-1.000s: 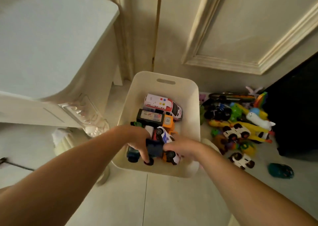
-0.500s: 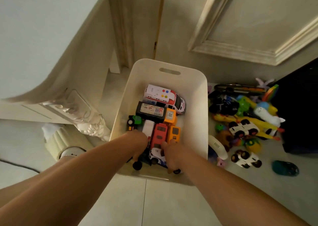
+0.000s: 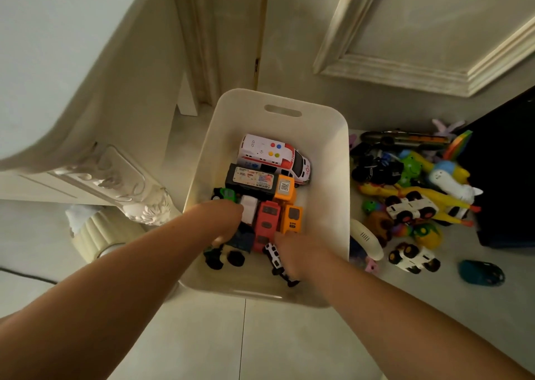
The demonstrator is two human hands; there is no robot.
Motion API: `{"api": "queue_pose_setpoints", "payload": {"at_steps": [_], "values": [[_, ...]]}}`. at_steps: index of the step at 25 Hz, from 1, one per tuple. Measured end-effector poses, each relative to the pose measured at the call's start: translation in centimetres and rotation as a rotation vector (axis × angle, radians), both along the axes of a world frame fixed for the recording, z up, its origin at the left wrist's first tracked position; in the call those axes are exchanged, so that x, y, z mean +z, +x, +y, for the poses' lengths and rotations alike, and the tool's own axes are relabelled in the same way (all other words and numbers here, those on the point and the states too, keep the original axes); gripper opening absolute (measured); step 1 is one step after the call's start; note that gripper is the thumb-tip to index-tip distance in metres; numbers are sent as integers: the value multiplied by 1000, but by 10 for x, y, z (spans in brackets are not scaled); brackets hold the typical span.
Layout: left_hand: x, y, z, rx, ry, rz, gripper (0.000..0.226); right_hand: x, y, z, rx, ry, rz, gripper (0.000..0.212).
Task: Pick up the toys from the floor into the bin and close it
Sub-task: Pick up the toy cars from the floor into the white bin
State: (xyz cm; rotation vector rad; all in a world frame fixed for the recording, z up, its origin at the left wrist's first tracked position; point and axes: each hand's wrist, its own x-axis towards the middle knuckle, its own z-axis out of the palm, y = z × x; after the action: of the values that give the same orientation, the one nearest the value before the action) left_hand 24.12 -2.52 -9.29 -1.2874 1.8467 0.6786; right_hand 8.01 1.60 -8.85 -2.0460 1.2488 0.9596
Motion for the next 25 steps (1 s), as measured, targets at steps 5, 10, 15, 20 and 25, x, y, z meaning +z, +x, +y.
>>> {"api": "queue_pose_setpoints", "payload": {"at_steps": [5,10,15,20,25], "values": [[6,9,-4,13,26,4,73,-32,31,14,64,-29,94,38],[-4,-7,9,-24,18,-8,60,-29,20,16,-45,-57,-40,33],[-17,-4,15,-19,66,58,56,-30,10,15,-128,-50,-76,48],[-21,-4,20,-84,-23,-24,47,-40,12,17,-213,-68,35,42],[-31,-10,35,-112,-52,-110,37,-48,23,13,-263,-64,119,39]]}}
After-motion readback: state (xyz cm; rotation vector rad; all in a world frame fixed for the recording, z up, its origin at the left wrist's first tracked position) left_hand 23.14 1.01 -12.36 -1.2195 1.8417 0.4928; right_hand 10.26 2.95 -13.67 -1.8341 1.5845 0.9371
